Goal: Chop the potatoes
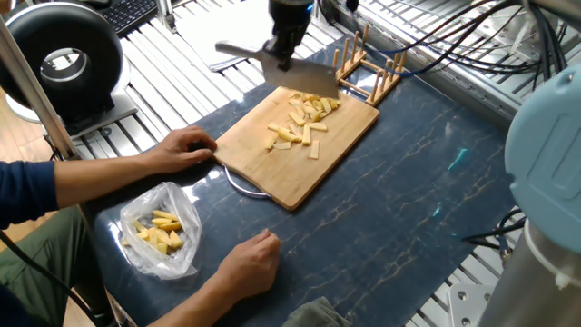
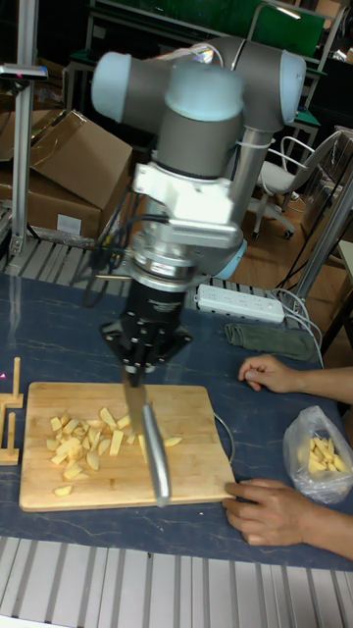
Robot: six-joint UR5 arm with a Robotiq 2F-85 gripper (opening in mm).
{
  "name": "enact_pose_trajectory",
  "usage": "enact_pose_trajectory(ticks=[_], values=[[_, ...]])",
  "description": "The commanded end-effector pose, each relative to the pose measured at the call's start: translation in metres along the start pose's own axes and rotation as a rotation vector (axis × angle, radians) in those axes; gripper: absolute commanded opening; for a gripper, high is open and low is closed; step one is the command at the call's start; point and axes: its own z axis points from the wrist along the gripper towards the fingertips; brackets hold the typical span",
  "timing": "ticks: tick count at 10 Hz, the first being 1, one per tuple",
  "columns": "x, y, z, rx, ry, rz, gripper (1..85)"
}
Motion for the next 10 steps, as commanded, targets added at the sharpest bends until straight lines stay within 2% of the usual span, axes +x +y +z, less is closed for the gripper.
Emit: enact_pose_trajectory(ticks=[1,2,3,7,10], values=[[0.0232,-0.0267,0.0004,-0.006,-0.016,-0.035,1.0],[0.0285,-0.03,-0.0026,0.002,-0.012,-0.051,1.0],[0.0315,-0.0357,-0.005,0.026,-0.001,-0.063,1.0],[0.0292,-0.0352,-0.0042,0.032,-0.001,-0.048,1.0],[0.0239,-0.0277,-0.0014,0.019,-0.006,-0.033,1.0]])
